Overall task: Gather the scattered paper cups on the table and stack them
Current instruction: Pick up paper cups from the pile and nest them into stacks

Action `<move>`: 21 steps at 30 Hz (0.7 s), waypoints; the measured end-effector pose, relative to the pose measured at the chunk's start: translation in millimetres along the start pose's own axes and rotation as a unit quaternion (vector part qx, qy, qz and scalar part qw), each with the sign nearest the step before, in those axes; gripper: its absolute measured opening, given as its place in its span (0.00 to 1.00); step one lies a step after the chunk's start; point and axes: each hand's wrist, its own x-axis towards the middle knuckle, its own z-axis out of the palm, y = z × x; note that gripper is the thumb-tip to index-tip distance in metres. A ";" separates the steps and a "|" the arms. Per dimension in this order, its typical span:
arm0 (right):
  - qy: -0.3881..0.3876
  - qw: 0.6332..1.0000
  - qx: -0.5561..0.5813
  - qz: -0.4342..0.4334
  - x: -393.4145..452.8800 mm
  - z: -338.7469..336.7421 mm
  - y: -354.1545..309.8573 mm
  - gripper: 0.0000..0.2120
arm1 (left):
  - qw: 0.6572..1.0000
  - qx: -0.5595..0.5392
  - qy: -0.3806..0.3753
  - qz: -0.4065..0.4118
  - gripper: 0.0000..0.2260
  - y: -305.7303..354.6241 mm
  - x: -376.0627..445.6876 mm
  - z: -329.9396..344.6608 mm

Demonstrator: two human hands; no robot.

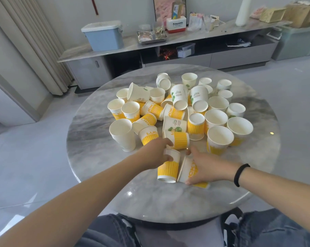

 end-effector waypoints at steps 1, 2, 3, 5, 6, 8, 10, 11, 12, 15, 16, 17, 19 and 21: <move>-0.001 1.000 0.002 0.003 -1.3 1.8 0.9 0.43 | 1.000 -0.014 -0.007 -0.012 0.18 -0.5 1.1 0.0; -0.004 1.000 0.000 0.006 -2.7 2.9 0.4 0.42 | 0.999 -0.036 -0.004 -0.024 0.14 -1.7 1.3 0.2; -0.007 1.000 -0.002 0.007 -3.5 3.7 0.3 0.40 | 0.997 -0.067 0.005 -0.035 0.09 -2.2 1.4 0.3; 0.001 1.000 0.001 0.005 -3.4 3.1 -0.5 0.37 | 0.989 -0.134 0.029 -0.061 0.06 -3.5 0.4 0.9; 0.013 1.000 0.008 0.002 -3.5 1.3 -0.9 0.36 | 0.984 -0.160 0.038 -0.072 0.07 -4.0 -0.1 0.8; 0.037 0.999 0.014 -0.002 -2.3 -3.6 -0.9 0.35 | 0.973 -0.203 0.067 -0.090 0.07 -5.2 0.3 -1.5; 0.043 0.999 0.007 -0.006 2.0 -8.2 -2.0 0.32 | 0.956 -0.253 0.107 -0.102 0.07 -6.4 2.8 -6.7; 0.052 0.998 0.019 -0.010 4.7 -8.7 -2.5 0.29 | 0.945 -0.289 0.113 -0.104 0.07 -5.4 2.8 -9.4; 0.065 0.997 0.047 -0.017 7.3 -9.1 -4.0 0.27 | 0.932 -0.333 0.099 -0.107 0.07 -3.7 2.6 -11.2; 0.104 0.986 0.131 -0.019 16.2 -8.7 -6.8 0.30 | 0.888 -0.446 0.010 -0.110 0.06 3.3 0.5 -10.1; 0.111 0.985 0.133 -0.013 18.3 -9.0 -6.4 0.30 | 0.888 -0.447 0.003 -0.109 0.07 3.6 1.7 -7.7; 0.117 0.985 0.123 -0.002 20.4 -9.0 -4.9 0.30 | 0.909 -0.401 0.023 -0.106 0.09 3.2 4.1 -6.9; 0.135 0.987 0.083 0.012 24.4 -8.2 -1.7 0.30 | 0.976 -0.153 0.132 -0.085 0.11 -5.3 13.3 -9.5; 0.146 0.989 0.018 0.027 27.8 -7.3 1.0 0.31 | 0.981 0.078 0.159 -0.076 0.14 -13.1 21.2 -15.1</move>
